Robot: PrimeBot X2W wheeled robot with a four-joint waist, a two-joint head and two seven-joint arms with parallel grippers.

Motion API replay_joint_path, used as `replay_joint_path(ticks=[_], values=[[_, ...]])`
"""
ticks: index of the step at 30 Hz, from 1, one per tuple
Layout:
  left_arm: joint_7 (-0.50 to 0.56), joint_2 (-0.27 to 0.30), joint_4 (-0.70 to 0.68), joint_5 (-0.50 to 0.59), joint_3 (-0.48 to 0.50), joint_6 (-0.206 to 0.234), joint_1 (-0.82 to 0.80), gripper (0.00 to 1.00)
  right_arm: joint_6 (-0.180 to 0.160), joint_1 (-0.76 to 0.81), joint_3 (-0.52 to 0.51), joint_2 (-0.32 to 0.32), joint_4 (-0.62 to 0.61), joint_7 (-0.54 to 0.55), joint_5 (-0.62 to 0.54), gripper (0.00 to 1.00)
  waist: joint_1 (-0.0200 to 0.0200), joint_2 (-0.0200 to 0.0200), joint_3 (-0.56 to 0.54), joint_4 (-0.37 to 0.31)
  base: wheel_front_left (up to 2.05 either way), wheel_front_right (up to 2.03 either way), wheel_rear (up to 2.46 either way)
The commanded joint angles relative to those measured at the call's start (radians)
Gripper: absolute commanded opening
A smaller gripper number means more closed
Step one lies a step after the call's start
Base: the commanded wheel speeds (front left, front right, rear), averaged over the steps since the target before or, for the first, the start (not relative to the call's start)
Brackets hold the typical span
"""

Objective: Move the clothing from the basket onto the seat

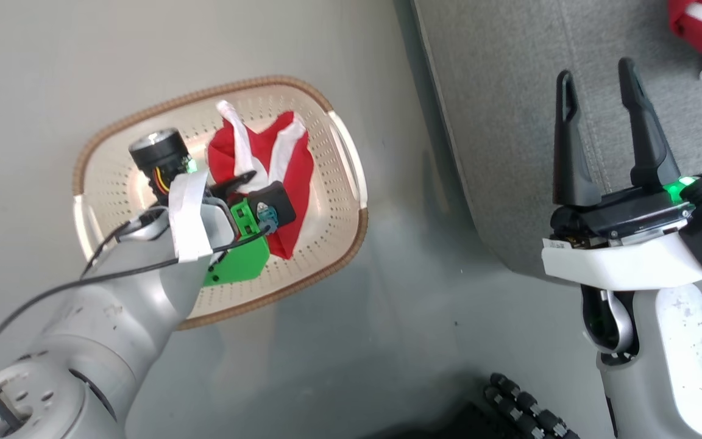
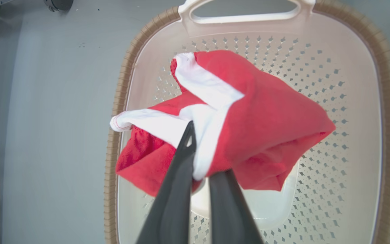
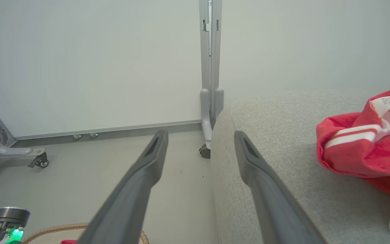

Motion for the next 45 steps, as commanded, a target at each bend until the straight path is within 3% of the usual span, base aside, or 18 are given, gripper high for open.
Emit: replay_joint_path(ticks=[1,11,24,32,39,45], values=[[-0.013,-0.006,-0.002,-0.025,0.007,0.002,0.033,0.0,0.0,0.022,-0.003,-0.002,0.012,0.0,-0.005,1.0,0.0001,0.0,-0.144,0.059,0.0,0.0,0.0],[-0.047,-0.015,-0.06,-0.188,0.119,0.023,0.179,0.0,0.0,0.117,-0.003,-0.023,0.086,0.0,0.01,1.0,0.0001,0.0,-0.386,0.132,0.0,0.0,0.0],[-0.044,0.074,-0.429,-0.32,0.411,0.125,0.466,0.0,0.0,0.262,0.021,-0.047,0.154,0.0,0.05,1.0,0.0001,0.0,-0.659,0.187,0.0,0.0,0.0],[-0.044,0.114,-0.687,-0.288,0.641,0.166,0.627,0.0,0.0,0.308,0.028,-0.048,0.157,0.0,0.063,1.0,0.0001,0.0,-0.718,0.21,0.0,0.0,0.0],[-0.043,0.094,-0.89,-0.237,0.82,0.143,0.76,0.0,0.0,0.328,0.019,-0.049,0.155,0.0,0.071,1.0,0.0001,0.0,-0.745,0.226,0.0,0.0,0.0],[-0.043,0.029,-1.058,-0.198,0.98,0.109,0.852,0.0,0.0,0.348,0.0,-0.049,0.146,0.0,0.068,1.0,0.0001,0.0,-0.762,0.241,0.0,0.0,0.0]])
